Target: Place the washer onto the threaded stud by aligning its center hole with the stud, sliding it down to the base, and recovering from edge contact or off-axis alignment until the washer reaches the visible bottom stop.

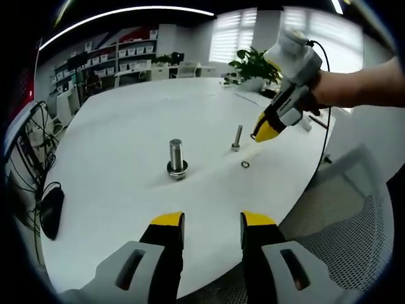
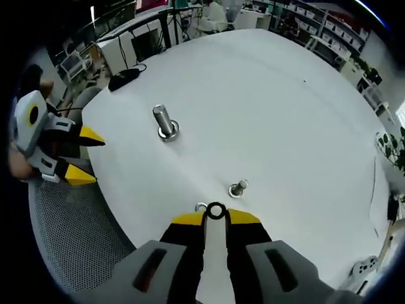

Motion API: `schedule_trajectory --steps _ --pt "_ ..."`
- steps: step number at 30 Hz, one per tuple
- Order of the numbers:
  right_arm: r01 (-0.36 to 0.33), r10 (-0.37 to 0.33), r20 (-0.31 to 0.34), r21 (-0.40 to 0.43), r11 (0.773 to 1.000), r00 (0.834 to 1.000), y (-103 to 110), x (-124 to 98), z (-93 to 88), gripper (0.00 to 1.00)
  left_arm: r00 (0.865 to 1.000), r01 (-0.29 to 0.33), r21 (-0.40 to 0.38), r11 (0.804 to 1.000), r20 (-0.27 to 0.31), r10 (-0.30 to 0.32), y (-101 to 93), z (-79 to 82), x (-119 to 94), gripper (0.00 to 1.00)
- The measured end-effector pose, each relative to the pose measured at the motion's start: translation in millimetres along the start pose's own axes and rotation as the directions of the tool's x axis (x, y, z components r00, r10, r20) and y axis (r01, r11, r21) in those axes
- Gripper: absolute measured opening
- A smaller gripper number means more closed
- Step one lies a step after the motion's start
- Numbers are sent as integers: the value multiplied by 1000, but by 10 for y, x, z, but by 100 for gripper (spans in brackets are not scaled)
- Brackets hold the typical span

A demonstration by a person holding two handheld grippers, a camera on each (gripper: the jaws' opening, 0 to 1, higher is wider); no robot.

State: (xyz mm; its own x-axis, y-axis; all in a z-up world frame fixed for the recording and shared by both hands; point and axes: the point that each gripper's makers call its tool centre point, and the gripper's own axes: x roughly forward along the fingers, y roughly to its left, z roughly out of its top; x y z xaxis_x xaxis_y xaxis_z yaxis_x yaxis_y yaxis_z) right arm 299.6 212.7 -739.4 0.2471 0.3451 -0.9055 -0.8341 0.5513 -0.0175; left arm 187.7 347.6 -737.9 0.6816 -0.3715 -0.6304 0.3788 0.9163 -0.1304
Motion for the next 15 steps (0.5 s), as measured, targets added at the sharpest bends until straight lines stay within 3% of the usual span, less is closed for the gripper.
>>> schedule_trajectory --steps 15 --pt "22 -22 20 -13 1000 1000 -147 -6 135 14 1000 -6 -5 1000 4 6 14 14 3 33"
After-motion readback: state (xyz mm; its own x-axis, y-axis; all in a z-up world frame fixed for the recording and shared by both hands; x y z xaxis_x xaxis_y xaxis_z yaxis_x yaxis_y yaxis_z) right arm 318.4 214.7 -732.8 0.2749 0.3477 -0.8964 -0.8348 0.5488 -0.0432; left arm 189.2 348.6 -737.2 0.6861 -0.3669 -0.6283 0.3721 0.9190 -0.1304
